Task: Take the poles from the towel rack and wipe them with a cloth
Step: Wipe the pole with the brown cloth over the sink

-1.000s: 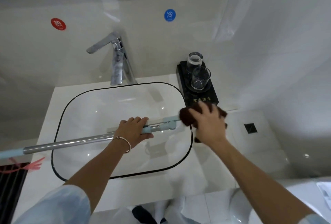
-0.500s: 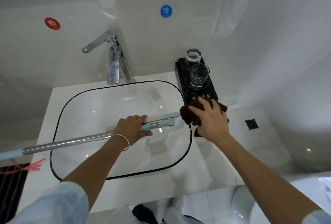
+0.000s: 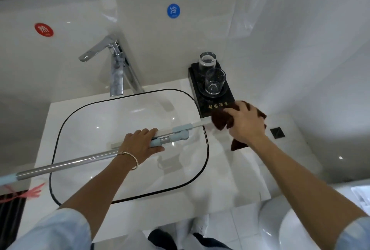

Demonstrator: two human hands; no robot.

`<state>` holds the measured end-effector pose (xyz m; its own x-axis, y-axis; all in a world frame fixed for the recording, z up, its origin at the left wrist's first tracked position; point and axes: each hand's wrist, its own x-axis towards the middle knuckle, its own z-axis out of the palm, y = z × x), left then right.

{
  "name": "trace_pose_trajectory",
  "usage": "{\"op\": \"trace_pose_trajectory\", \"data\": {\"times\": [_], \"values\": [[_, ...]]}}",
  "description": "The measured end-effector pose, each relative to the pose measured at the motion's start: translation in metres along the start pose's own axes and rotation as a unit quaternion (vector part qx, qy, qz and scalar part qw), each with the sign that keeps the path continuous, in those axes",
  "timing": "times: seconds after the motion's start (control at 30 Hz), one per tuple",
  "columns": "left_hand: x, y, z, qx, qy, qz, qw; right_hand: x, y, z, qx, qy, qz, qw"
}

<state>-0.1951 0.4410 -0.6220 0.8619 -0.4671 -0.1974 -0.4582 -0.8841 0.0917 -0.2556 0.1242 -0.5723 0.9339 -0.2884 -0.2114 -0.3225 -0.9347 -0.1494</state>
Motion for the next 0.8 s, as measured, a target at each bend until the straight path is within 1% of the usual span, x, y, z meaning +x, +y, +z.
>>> {"op": "trace_pose_trajectory", "data": {"times": [0.07,0.1,0.13,0.2,0.37,0.43,0.5,0.57,0.7,0.77,0.8], "values": [[0.001,0.001,0.0,0.008,0.0,0.0,1.0,0.013,0.034,-0.013,0.017,0.0,0.097,0.995],[0.001,0.002,0.001,0.013,0.001,0.002,1.0,0.016,0.04,-0.015,0.014,-0.001,0.125,0.992],[0.001,0.003,0.002,0.017,0.004,0.003,1.0,0.016,0.037,-0.015,0.001,0.0,0.131,0.991],[0.001,0.003,0.002,0.017,0.005,0.001,1.0,0.009,0.009,-0.008,-0.015,0.005,0.095,0.995],[0.0,0.002,0.003,0.005,0.002,0.0,1.0,-0.034,-0.088,0.029,0.0,0.005,-0.057,0.998],[-0.001,0.0,0.004,0.004,0.006,0.003,1.0,-0.037,-0.095,0.033,-0.009,0.003,-0.095,0.995],[-0.002,-0.001,0.003,0.005,0.007,0.008,1.0,-0.027,-0.076,0.028,-0.003,-0.003,-0.1,0.995],[-0.002,-0.001,0.002,0.003,0.008,0.01,1.0,-0.015,-0.046,0.02,0.01,-0.009,-0.054,0.998],[-0.002,0.0,0.004,0.02,0.012,0.01,1.0,-0.002,0.002,0.004,0.042,0.001,0.09,0.995],[-0.002,0.0,0.004,0.024,0.01,0.006,1.0,-0.003,-0.005,0.001,0.074,-0.003,0.124,0.989],[-0.002,0.001,0.003,0.024,0.014,0.006,1.0,-0.006,-0.019,0.0,0.095,-0.008,0.12,0.988]]}}
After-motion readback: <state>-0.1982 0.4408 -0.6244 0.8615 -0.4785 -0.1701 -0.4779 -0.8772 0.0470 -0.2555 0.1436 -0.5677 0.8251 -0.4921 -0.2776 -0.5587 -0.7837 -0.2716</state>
